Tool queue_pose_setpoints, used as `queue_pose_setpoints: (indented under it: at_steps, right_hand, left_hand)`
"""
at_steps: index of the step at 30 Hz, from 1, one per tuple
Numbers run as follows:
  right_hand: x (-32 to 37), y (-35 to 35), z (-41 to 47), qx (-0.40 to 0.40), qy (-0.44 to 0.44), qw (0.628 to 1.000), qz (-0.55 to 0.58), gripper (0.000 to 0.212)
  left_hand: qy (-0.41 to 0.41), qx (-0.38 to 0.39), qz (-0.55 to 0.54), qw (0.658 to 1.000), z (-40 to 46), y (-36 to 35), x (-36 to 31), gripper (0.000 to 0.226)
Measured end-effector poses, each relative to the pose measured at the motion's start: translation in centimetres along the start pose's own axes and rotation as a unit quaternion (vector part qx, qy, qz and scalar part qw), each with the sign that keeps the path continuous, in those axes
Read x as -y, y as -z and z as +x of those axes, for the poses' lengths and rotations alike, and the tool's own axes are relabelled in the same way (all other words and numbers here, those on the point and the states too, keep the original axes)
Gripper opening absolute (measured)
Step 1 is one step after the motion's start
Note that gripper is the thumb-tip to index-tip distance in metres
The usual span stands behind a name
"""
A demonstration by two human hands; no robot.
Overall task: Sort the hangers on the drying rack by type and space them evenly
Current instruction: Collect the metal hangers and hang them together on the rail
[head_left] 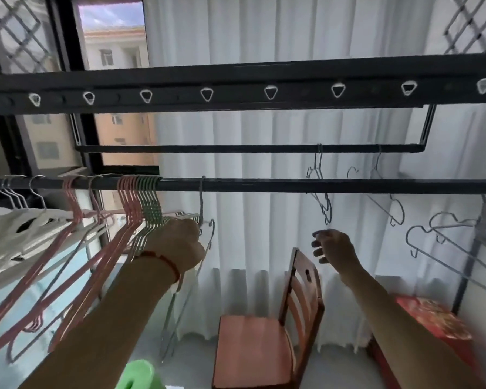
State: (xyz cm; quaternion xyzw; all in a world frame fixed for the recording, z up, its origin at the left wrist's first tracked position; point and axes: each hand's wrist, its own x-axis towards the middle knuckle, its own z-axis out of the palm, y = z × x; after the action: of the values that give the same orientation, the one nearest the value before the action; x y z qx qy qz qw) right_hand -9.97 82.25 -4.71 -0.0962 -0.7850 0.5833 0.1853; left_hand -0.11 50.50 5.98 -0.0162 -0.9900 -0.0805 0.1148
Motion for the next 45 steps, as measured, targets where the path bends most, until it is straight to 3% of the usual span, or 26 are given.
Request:
queue_pose_setpoints:
  at_steps: [3,5,7,11,13,16,18,21,28,31,36,39,41,43,45]
  right_hand:
    - [0.1,0.7,2.2,-0.075,0.02,0.996,-0.051,0.018]
    - [0.2,1.0,4.3,-0.104,0.022,0.992,-0.066,0.019]
    - [0.2,1.2,6.6,-0.118,0.008,0.991,-0.058,0.021]
    - [-0.5,1.9,11.4,-0.099,-0.042,0.994,-0.03,0.044]
    - [-0.9,2.6,13.6,-0.075,-0.072,0.995,0.004,0.045]
    - [-1.8,4.0,16.3,-0.051,-0.133,0.985,0.098,0.046]
    - [-2.9,4.7,17.9,-0.02,-0.179,0.973,0.147,0.063]
    - [-4.5,5.0,20.2,0.03,-0.185,0.968,0.166,0.071]
    - [-5.6,3.9,22.9,0.113,-0.139,0.957,0.226,0.037]
    - [-5.6,3.8,23.9,0.132,-0.117,0.959,0.221,0.027]
    - [-5.3,3.3,25.1,0.266,-0.067,0.924,0.268,0.063]
    - [-5.6,2.4,25.6,0.316,-0.02,0.91,0.269,0.094]
    - [-5.3,1.8,25.2,0.292,-0.013,0.929,0.226,0.082]
    - [-5.5,1.4,25.1,0.27,-0.019,0.927,0.26,0.046]
    - [-6.1,1.2,25.0,0.203,-0.063,0.939,0.27,0.027]
  left_hand:
    - [-0.083,-0.161,0.053,0.982,-0.7,-0.2,-2.6,0.032]
    - [-0.153,-0.181,-0.004,0.971,-0.8,-0.4,-5.6,0.035]
    - [-0.204,-0.134,-0.044,0.969,-0.1,-1.2,-8.4,0.035]
    - [-0.243,0.035,0.02,0.969,3.9,-3.0,-13.4,0.038]
    - [-0.231,0.102,0.019,0.967,6.8,-4.0,-16.0,0.038]
    - [-0.194,0.119,-0.01,0.974,11.0,-6.0,-19.5,0.042]
    - [-0.155,0.115,-0.073,0.979,13.1,-7.7,-21.5,0.043]
    - [-0.107,0.11,-0.21,0.966,15.8,-10.7,-23.8,0.046]
    - [-0.011,0.1,-0.468,0.878,20.8,-16.8,-27.5,0.062]
    - [0.031,0.108,-0.501,0.858,22.7,-18.1,-28.0,0.033]
    - [0.042,0.143,-0.599,0.787,24.5,-18.3,-27.6,0.03]
    - [0.036,0.186,-0.595,0.781,25.7,-18.4,-27.1,0.018]
    - [0.029,0.203,-0.593,0.779,26.2,-18.6,-26.7,0.026]
    - [0.019,0.186,-0.582,0.791,26.7,-19.2,-26.5,0.03]
    - [0.001,0.148,-0.582,0.799,26.7,-20.0,-26.4,0.024]
